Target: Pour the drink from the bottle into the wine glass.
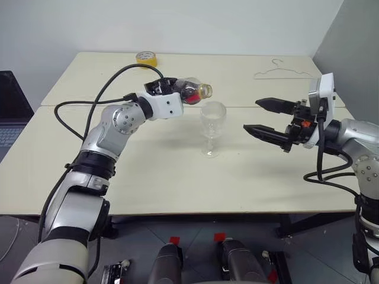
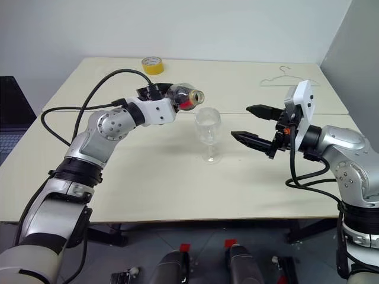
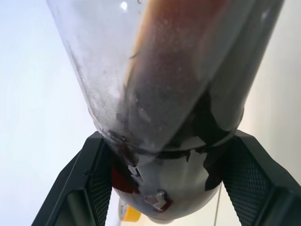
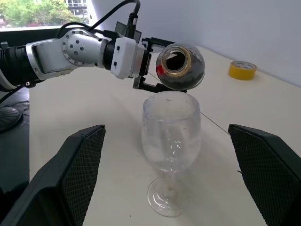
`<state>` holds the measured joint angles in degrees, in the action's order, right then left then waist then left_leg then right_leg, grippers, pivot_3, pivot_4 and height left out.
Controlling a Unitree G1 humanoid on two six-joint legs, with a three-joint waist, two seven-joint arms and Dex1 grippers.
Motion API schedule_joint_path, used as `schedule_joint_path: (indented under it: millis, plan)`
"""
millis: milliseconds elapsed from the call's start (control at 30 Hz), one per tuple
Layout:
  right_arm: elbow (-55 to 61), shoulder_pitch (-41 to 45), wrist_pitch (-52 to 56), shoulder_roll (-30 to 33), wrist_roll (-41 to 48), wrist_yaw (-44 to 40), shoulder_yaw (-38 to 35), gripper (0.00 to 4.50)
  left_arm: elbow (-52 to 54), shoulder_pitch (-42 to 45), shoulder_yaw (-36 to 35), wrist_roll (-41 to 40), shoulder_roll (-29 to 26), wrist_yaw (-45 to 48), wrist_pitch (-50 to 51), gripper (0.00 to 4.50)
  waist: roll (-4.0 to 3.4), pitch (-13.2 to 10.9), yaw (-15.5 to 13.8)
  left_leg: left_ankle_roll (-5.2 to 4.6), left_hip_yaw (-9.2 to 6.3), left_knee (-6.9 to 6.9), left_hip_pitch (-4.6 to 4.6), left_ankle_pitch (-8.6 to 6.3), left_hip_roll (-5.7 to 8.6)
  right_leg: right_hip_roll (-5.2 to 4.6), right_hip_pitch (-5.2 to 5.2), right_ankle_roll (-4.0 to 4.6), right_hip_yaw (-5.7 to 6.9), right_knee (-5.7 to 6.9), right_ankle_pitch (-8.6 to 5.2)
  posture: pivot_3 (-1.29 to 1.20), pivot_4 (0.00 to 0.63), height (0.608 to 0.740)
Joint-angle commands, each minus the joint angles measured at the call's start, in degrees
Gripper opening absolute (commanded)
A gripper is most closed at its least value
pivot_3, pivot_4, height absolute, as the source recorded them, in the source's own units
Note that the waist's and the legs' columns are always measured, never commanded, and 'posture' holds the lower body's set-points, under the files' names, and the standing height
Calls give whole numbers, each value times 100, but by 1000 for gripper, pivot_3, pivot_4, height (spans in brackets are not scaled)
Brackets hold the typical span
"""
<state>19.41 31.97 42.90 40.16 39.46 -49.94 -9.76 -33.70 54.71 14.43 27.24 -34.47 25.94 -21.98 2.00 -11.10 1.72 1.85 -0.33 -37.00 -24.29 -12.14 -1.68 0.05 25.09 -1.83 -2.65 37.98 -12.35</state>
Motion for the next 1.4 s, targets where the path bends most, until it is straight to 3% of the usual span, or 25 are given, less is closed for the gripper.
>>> schedule_joint_path:
  millis: [33, 1400]
  plan:
    - [204, 6, -71, 93, 59, 22, -44, 4500, 132, 281, 15, 176, -132, -270, -274, 3071, 0, 0, 0, 0, 0, 0, 0, 0, 0, 0, 0, 0, 0, 0, 0, 0, 150, 740]
    - [45, 66, -275, -31, -31, 131, 173, 4500, -475, 747, 292, 1122, -531, -1226, -1014, 3071, 0, 0, -3, -1, 1, -4, 0, 1, 0, -1, 0, -1, 0, 6, 1, 0, 150, 740]
